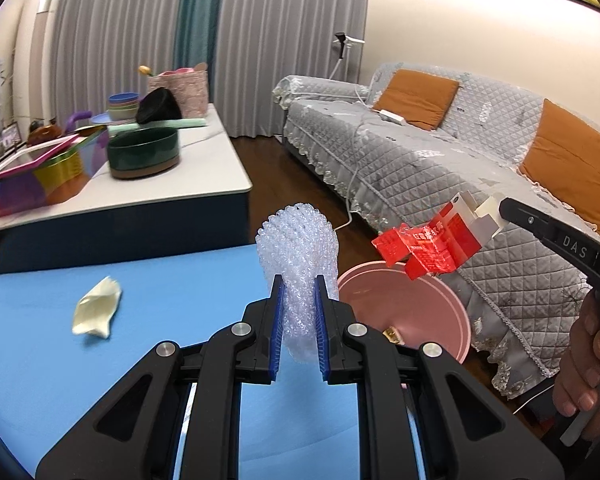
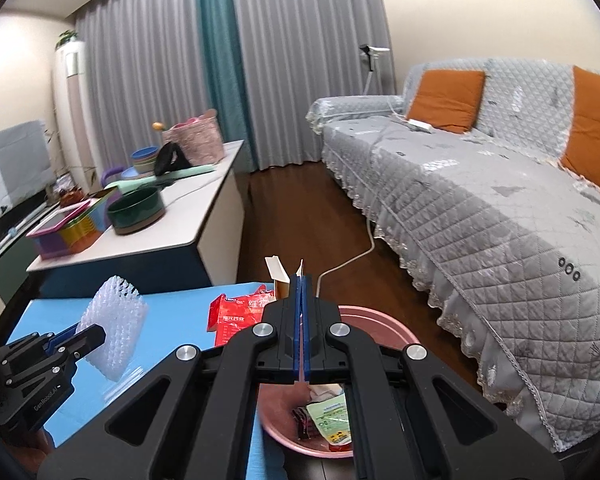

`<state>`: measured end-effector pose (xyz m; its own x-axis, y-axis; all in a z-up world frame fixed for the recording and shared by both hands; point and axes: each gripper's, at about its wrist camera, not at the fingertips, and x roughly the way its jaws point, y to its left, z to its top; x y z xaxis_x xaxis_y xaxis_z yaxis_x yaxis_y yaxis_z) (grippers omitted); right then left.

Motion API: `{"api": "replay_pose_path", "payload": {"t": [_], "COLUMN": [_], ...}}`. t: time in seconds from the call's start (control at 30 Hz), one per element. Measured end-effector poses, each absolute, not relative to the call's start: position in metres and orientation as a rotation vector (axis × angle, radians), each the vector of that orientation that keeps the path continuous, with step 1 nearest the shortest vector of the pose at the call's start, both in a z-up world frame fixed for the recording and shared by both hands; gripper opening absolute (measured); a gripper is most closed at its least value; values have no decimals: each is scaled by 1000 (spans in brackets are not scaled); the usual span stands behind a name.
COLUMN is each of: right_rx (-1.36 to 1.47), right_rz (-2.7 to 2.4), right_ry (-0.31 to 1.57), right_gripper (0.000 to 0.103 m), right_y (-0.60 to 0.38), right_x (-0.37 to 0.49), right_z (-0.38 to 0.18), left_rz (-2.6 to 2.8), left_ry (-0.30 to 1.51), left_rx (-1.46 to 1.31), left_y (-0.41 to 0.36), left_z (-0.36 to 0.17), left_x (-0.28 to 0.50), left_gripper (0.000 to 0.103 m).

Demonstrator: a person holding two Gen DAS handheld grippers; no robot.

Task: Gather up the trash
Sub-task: 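Carry the bubble wrap and red packet over the pink bucket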

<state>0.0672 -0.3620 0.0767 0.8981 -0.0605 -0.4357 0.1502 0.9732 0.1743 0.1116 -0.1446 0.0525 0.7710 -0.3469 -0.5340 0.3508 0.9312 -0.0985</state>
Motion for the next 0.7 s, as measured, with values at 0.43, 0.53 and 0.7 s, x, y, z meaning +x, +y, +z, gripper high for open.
{"api": "replay_pose_path", "payload": {"t": [0.43,0.53,0.7], "right_rx": [244,260,281], "right_rz": [-208,-221,-229], "right_ry": [448,449,458], "right_gripper": [1,1,1], "right_y": [-407,-416,-427], "right_x": [78,79,84], "right_z": [73,71,66], "left_rz": [-436,-443,-462], "left_ry": [614,624,638], "left_rx": [23,29,32], "left_y": [-200,-210,-226], "left_z": [44,40,33], "left_x": [130,134,141], "left_gripper": [14,14,14]}}
